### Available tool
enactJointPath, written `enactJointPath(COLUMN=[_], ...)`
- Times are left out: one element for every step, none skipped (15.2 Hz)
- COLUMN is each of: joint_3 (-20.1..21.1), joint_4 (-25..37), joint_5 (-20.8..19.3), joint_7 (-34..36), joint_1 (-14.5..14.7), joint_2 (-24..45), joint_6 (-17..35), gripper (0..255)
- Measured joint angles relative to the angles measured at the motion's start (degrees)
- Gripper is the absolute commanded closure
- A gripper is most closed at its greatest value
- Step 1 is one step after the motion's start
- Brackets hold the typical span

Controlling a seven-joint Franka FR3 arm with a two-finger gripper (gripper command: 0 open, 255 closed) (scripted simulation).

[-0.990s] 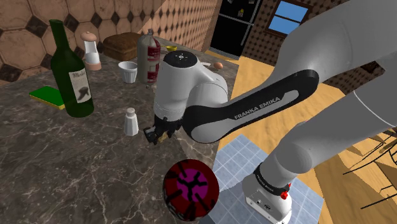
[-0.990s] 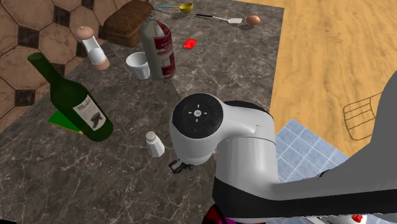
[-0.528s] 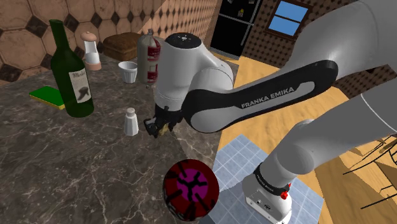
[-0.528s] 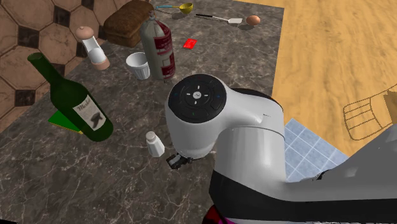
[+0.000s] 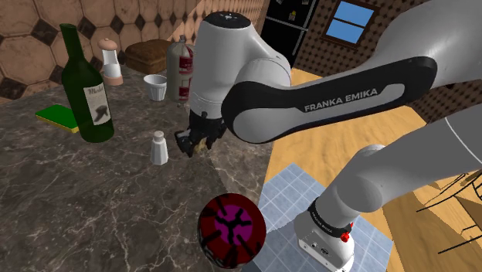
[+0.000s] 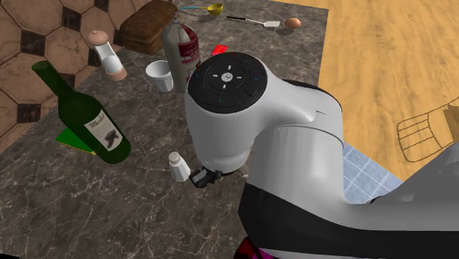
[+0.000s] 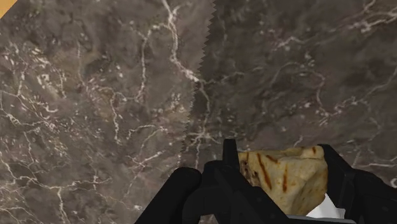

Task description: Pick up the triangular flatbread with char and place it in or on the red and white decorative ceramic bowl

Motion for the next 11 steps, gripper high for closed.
enactJointPath(joint_3=[-0.33, -0.67, -0.96, -1.24, -1.35, -1.61, -1.92, -2.07, -2.35, -2.65, -2.90], joint_4=[0.55, 0.95, 1.43, 1.77, 2.38, 2.94, 3.56, 4.08, 4.72, 5.27, 5.99], joint_5=[0.21, 0.47, 0.63, 0.78, 0.80, 0.84, 0.87, 0.93, 1.04, 1.05, 1.10], joint_7=[-0.29, -0.58, -0.83, -1.06, -1.11, -1.33, -1.61, -1.69, -1.89, -2.17, -2.33], joint_1=[0.16, 0.37, 0.50, 0.63, 0.66, 0.69, 0.70, 0.77, 0.87, 0.86, 0.91], joint_2=[-0.48, -1.04, -1.45, -1.86, -2.01, -2.26, -2.52, -2.74, -3.11, -3.34, -3.61], joint_6=[-0.97, -1.89, -2.74, -3.45, -4.20, -4.98, -5.84, -6.56, -7.52, -8.30, -9.26], gripper=[255, 255, 255, 255, 255, 255, 255, 255, 255, 255, 255])
